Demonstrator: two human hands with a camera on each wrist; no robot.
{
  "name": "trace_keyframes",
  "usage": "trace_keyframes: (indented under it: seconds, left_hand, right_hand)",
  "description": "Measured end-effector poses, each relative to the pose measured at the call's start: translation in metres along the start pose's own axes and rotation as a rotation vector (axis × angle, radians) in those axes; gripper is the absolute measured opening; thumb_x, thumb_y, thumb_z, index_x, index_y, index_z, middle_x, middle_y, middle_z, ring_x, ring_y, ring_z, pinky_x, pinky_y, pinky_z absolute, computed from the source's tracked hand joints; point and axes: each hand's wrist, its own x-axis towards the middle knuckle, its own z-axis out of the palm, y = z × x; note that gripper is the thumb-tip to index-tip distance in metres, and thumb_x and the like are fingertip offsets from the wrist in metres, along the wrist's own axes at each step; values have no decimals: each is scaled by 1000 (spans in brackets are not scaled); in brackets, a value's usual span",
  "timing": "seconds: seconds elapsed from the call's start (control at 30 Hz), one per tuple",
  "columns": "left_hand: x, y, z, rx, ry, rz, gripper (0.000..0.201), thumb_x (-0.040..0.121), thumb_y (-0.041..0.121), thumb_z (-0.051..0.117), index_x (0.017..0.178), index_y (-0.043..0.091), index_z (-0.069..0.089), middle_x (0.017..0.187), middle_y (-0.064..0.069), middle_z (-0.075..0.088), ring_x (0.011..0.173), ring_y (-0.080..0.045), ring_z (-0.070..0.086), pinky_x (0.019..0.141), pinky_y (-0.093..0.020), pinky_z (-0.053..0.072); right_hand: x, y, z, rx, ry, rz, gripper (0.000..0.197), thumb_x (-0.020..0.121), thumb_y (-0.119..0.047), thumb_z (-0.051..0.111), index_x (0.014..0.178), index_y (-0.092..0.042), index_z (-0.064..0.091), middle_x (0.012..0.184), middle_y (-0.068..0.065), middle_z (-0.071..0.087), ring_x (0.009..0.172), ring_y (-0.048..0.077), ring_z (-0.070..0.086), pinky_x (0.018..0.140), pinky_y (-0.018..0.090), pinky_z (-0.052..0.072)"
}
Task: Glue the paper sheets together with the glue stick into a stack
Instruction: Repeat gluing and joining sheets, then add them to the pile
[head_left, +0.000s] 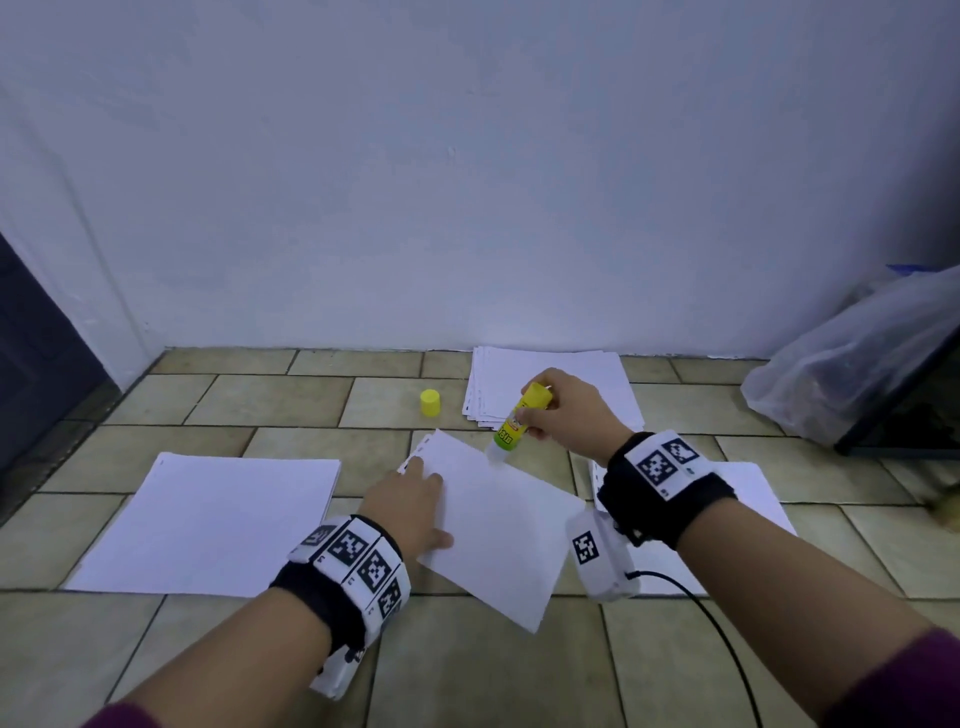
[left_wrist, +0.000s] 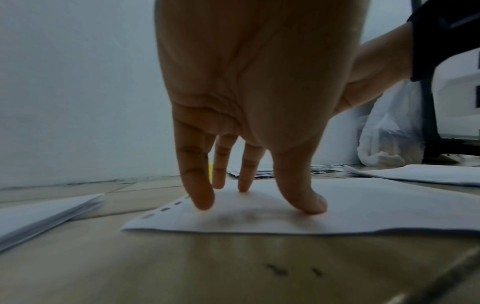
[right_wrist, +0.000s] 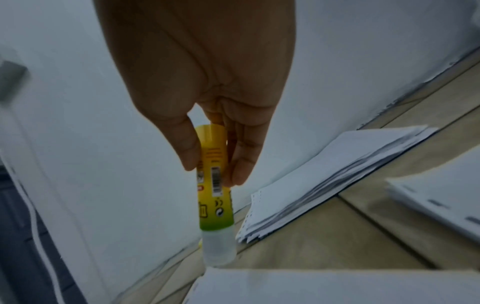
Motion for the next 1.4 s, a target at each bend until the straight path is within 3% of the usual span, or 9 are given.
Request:
trace_keyframes:
  seconds: [0.1, 0.2, 0.37, 0.5, 0.77, 0.93, 1.17, 1.27, 1.4]
  left_hand:
    - [4, 1, 1, 2, 10, 29, 65, 87, 48, 60, 136, 10, 38, 145, -6, 30, 131, -27, 32, 102, -36, 39]
    - [5, -2, 1, -17, 8, 57, 64, 88, 47, 60, 133, 8, 37, 140, -5, 38, 127, -26, 36, 101, -34, 35]
    - [2, -4, 0, -17, 10, 79, 66, 89, 48, 59, 135, 8, 35, 143, -4, 36, 127, -27, 35, 99, -34, 35]
    - [1, -6, 3, -34, 25, 92, 69, 89, 49, 58, 139, 8, 33, 147, -4, 33, 126, -27, 35, 99, -34, 35]
    - [2, -7, 2, 1, 38, 105, 73, 90, 51, 56, 142, 7, 29, 148, -5, 32, 129, -26, 34, 103, -33, 32]
    - [4, -10, 2, -11, 8, 116, 71, 90, 51, 56, 142, 10, 29, 148, -2, 31, 131, -25, 32, 104, -33, 35]
    - [6, -22, -4, 40, -34, 161, 56, 96, 5, 46, 148, 14, 28, 155, 0, 25, 136, -21, 32, 107, -28, 31]
    - [4, -29, -4, 30, -21, 205, 66, 90, -7, 45, 148, 20, 28, 153, 4, 26, 137, -17, 28, 105, -23, 30]
    - [2, -39, 0, -47, -14, 196, 67, 90, -1, 49, 147, 28, 29, 153, 2, 17, 139, -17, 18, 102, -24, 35]
  right_hand:
    - [9, 0, 18, -97, 9, -35, 23, 85, -15, 67, 104, -13, 53, 97, 10, 61, 84, 26, 59, 74, 33, 50]
    - [15, -4, 36, -169, -17, -76, 28, 88, -15, 65, 112, -10, 52, 93, 7, 54, 81, 22, 48, 60, 25, 36]
    - [25, -18, 60, -179, -56, -143, 29, 88, -9, 63, 115, -7, 52, 91, 9, 53, 80, 23, 47, 67, 27, 36]
    - [32, -29, 71, -329, -155, -172, 29, 91, -7, 59, 119, -7, 50, 93, 10, 51, 82, 23, 46, 58, 29, 34]
    - [14, -20, 28, -636, -302, -241, 30, 93, -11, 57, 122, -9, 49, 112, 15, 59, 102, 28, 53, 73, 27, 34]
    - [-12, -3, -10, -714, -351, -180, 27, 94, -13, 57, 120, -11, 49, 97, 9, 55, 82, 21, 47, 67, 26, 35]
    - [-27, 17, -44, -738, -422, -119, 21, 90, -17, 63, 110, -19, 53, 84, -3, 53, 77, 17, 52, 63, 24, 42]
    - [-21, 24, -66, -483, -408, -42, 17, 86, -11, 67, 99, -16, 57, 85, -1, 64, 74, 13, 62, 71, 24, 50]
    - [-18, 29, -74, 518, -192, 172, 11, 86, 9, 58, 80, 0, 55, 83, 17, 62, 72, 27, 70, 69, 27, 59]
